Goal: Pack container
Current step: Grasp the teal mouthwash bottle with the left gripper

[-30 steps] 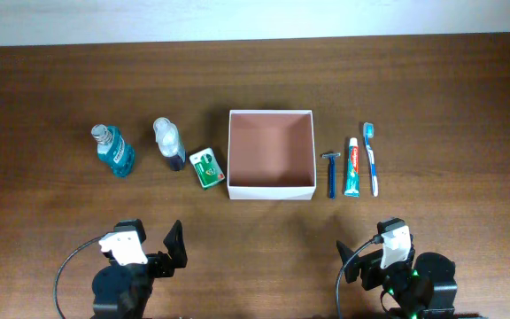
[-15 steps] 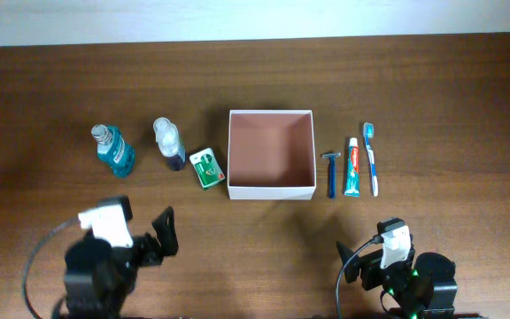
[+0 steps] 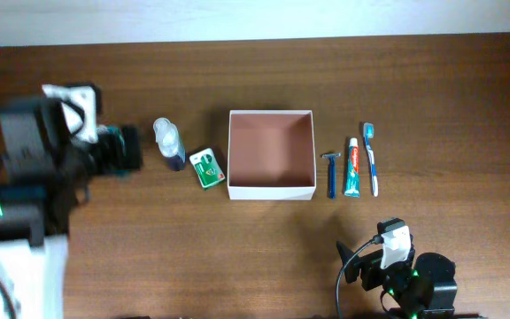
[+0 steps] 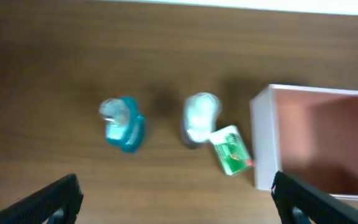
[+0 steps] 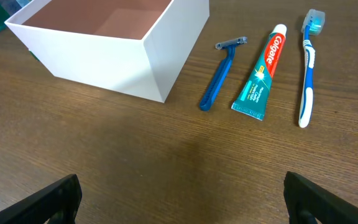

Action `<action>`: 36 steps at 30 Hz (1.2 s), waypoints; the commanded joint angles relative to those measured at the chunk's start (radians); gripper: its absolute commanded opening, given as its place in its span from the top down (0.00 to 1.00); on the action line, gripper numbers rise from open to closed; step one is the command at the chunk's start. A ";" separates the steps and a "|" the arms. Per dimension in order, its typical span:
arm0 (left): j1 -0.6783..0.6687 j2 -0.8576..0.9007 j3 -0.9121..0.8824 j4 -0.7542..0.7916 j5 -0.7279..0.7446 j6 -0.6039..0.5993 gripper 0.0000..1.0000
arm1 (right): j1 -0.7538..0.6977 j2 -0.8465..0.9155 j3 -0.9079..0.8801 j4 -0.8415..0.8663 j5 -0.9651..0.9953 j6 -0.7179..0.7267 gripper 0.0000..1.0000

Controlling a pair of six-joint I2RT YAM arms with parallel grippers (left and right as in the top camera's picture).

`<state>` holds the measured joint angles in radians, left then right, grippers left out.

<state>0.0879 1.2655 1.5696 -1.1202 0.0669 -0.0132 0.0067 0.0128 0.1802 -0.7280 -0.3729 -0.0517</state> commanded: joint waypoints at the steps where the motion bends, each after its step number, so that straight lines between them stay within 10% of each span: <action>1: 0.066 0.126 0.120 -0.036 -0.011 0.083 0.01 | 0.005 -0.008 -0.005 0.003 -0.012 0.008 0.01; 22: 0.108 0.645 0.134 0.052 -0.116 0.210 0.01 | 0.005 -0.008 -0.005 0.003 -0.012 0.008 0.01; 30: 0.108 0.687 0.134 0.049 -0.116 0.210 0.37 | 0.005 -0.008 -0.005 0.003 -0.012 0.008 0.01; 36: 0.108 0.690 0.134 0.043 -0.116 0.210 0.42 | 0.005 -0.008 -0.005 0.003 -0.012 0.008 0.01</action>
<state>0.1879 1.9434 1.6890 -1.0725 -0.0418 0.1905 0.0067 0.0128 0.1802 -0.7277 -0.3733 -0.0505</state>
